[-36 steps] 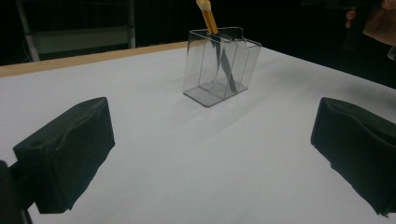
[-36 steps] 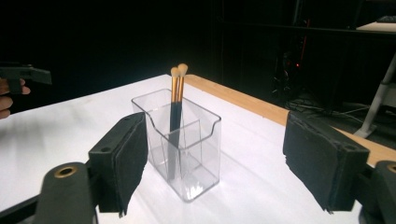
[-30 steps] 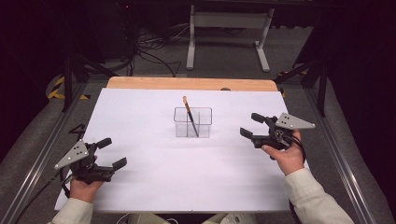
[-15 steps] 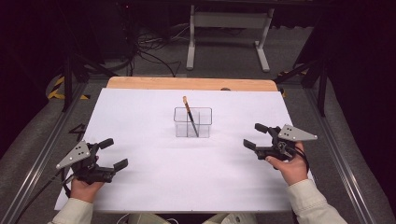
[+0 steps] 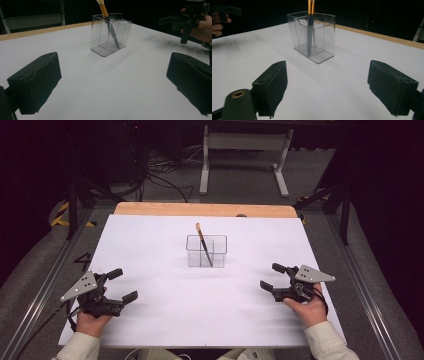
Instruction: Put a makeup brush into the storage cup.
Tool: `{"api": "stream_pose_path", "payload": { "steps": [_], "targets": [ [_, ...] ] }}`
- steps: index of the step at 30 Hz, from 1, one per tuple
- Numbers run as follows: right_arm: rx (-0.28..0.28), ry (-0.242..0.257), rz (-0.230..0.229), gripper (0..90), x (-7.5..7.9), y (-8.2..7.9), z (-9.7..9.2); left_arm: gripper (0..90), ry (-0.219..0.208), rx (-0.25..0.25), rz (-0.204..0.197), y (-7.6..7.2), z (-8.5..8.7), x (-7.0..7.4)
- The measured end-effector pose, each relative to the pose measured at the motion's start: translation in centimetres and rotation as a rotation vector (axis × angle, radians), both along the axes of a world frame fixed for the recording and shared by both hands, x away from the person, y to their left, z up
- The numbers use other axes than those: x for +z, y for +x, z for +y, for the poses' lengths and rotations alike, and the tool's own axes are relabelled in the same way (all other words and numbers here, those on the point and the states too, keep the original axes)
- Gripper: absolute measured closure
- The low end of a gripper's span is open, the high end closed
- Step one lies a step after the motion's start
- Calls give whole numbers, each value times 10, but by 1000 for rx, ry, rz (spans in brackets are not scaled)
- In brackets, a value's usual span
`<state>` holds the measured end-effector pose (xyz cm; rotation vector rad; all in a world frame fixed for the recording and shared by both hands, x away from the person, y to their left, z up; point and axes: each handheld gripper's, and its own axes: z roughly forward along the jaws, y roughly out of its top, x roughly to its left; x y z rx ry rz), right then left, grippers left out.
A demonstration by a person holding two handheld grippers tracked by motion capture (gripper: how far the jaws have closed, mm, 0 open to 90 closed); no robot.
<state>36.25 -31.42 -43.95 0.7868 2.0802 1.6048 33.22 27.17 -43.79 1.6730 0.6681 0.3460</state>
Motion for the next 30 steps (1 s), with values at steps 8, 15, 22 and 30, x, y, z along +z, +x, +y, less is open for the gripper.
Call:
{"api": "stream_pose_path", "payload": {
  "steps": [8,15,22,30],
  "targets": [
    [0,9,12,167,-7,-4,1,1,-1,-9,2,0,-2,-2],
    [-19,6,10,171,-15,-4,2,1,-13,-11,9,2,-1,-5],
    [-31,14,-2,154,-16,-4,2,1,-13,-7,14,4,-1,-7],
    [-1,-29,-3,110,-16,-4,6,1,-19,-3,17,4,-1,-9]
  ]
}}
